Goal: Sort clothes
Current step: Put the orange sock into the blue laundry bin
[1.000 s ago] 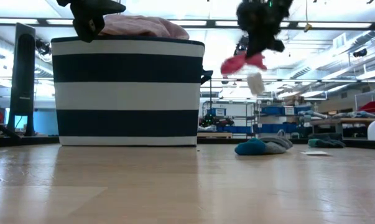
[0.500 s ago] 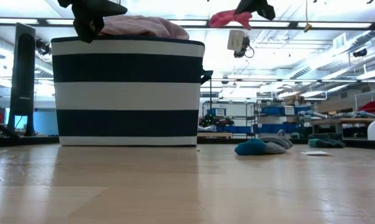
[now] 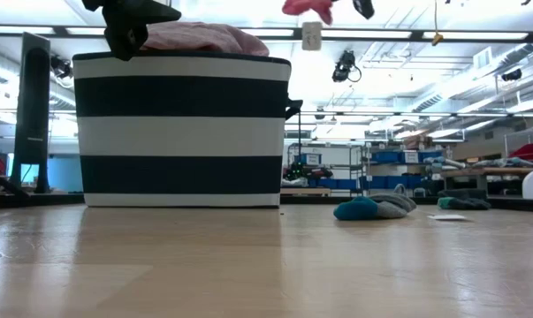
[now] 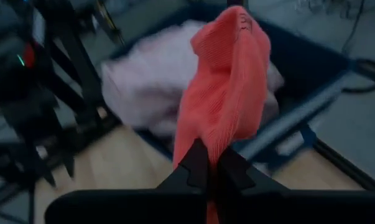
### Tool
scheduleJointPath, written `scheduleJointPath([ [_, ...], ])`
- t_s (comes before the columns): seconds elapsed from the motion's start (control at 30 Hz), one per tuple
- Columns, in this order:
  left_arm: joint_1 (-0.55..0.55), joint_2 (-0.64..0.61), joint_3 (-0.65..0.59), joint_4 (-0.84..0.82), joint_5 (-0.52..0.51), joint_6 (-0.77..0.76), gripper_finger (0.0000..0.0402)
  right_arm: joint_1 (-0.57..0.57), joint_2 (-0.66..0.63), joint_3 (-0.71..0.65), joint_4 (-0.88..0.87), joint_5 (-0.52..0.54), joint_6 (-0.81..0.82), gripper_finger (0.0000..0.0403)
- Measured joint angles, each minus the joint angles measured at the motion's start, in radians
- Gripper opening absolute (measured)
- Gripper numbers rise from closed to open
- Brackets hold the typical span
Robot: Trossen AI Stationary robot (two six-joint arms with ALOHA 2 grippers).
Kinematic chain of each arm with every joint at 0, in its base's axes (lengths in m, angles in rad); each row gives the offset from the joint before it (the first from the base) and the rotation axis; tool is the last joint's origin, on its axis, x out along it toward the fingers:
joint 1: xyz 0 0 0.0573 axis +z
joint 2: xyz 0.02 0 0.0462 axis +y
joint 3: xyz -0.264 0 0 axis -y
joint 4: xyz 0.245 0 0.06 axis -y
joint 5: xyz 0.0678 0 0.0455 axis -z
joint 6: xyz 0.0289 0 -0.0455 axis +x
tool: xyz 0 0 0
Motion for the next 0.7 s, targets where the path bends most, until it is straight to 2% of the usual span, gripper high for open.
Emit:
scheduleJointPath([
  [0.17, 0.000, 0.000, 0.000, 0.001, 0.000, 0.000, 0.0127, -0.009, 0.043, 0.001, 0.160, -0.005, 0.022, 0.0002],
  [0.43, 0.000, 0.000, 0.000, 0.000, 0.000, 0.000, 0.0127, -0.024, 0.187, 0.001, 0.398, -0.076, 0.043, 0.0002],
  [0.53, 0.000, 0.000, 0.000, 0.000, 0.000, 0.000, 0.0127, -0.029, 0.244, 0.001, 0.417, -0.079, 0.043, 0.0003],
  [0.7, 0.000, 0.000, 0.000, 0.000, 0.000, 0.000, 0.0127, -0.044, 0.349, 0.000, 0.342, -0.106, 0.075, 0.0003],
])
